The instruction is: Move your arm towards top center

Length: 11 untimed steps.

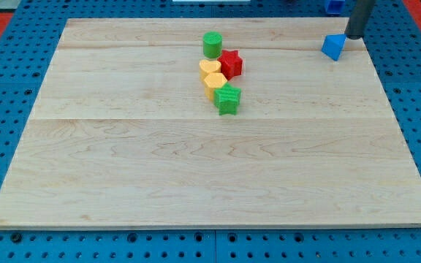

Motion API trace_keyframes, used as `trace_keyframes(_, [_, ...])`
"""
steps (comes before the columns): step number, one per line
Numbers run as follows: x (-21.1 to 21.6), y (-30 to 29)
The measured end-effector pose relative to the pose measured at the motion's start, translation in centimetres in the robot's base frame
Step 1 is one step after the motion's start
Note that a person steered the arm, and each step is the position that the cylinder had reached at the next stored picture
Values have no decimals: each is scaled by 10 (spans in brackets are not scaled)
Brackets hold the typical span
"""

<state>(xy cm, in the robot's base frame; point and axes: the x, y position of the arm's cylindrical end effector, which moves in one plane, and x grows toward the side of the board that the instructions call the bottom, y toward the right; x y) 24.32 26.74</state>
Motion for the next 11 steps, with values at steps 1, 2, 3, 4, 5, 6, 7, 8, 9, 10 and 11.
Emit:
trace_keyframes(1, [0, 0])
trace_keyframes(2, [0, -3])
trace_keyframes(3, [0, -20])
trace_keyframes(4, [0, -42])
trace_keyframes(5, [0, -67])
trace_keyframes(6, [0, -93])
trace_keyframes(7, [0, -118])
trace_keyframes(8, [0, -146])
trace_keyframes(9, [-5, -178])
trace_keyframes(10, [-10, -207])
trace_keyframes(11, [-14, -235])
